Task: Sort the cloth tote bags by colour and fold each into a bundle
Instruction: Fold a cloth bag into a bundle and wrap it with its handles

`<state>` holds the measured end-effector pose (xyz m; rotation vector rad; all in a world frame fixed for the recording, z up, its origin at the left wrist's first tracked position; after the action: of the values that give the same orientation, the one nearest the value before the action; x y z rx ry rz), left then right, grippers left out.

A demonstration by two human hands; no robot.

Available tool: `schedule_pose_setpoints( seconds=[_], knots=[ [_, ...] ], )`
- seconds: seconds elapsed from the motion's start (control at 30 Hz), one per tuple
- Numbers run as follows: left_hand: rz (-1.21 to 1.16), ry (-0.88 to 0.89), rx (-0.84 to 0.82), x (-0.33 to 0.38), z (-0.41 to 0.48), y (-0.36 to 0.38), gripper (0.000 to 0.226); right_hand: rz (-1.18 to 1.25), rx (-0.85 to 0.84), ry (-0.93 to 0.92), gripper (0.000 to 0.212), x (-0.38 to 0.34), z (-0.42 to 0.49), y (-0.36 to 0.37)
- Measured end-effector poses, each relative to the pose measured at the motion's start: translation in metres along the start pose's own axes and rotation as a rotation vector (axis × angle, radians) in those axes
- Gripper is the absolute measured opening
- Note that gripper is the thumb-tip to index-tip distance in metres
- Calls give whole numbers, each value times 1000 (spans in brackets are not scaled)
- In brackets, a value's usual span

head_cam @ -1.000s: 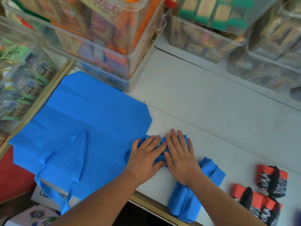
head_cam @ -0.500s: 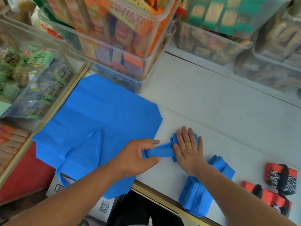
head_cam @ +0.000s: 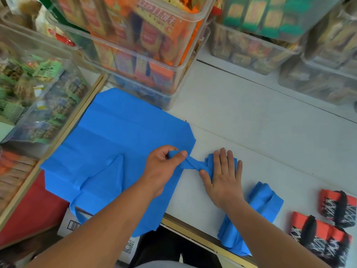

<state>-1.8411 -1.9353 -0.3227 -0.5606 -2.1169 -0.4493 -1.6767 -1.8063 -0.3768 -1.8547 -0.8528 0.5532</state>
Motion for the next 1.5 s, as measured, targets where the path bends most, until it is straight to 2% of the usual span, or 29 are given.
schedule_pose_setpoints(
  seconds=[0.13,0.23,0.3,0.43,0.57,0.63,0.7,0.77,0.83,0.9,0.93,1.0,1.07,1.13,1.2,1.33,1.4,1.5],
  knots=[
    [127,-45,50,-13,4,1,44,10,218,46,71,-9,7,0],
    [229,-104,22,-23,10,1,43,39,276,34,64,-13,13,-3],
    [283,-120,89,-30,19,-2,39,67,260,37,66,-12,13,-3],
    [449,-102,308,-34,35,-13,38,135,142,104,86,-12,14,-4],
    [540,0,327,-33,38,-15,31,63,183,189,87,-19,17,-4],
    [643,105,277,-28,33,-19,19,19,196,208,87,-20,18,-4],
    [828,398,136,-14,26,-21,23,8,191,209,88,-20,18,-3],
    [1005,774,-163,-3,12,-13,8,5,192,211,88,-20,18,-3],
    [1177,939,-486,-11,-2,-8,16,0,202,217,87,-21,19,-4],
    [1326,945,-647,-25,-6,-10,15,5,190,217,87,-21,19,-3],
    [1380,938,-668,-32,-4,-15,18,7,182,216,87,-21,19,-3],
    [1437,880,-681,-39,6,-22,37,2,173,215,89,-20,19,-3],
    [1464,835,-684,-36,17,-24,42,-8,158,211,90,-19,20,-2],
    [1479,826,-706,-31,22,-21,31,-12,138,204,92,-19,21,-2],
    [1505,895,-737,-26,24,-18,18,-4,126,193,92,-19,21,-1],
    [1523,1004,-748,-22,22,-19,27,6,114,177,93,-18,21,-2],
    [1482,986,-792,-23,16,-17,26,11,101,163,94,-18,21,-2],
    [1404,886,-882,-19,5,-13,10,-14,98,146,95,-18,20,-3]
  ],
)
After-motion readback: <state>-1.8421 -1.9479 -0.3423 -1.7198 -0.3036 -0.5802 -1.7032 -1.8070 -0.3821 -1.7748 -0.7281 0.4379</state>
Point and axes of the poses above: each hand's wrist, its own z-axis towards the middle knuckle, its own y-axis out of the palm, x = y × z, the point moved 5 cm from there along z, towards the middle knuckle, and after that the axes turned 9 degrees about -z, right-handed, at the moved point
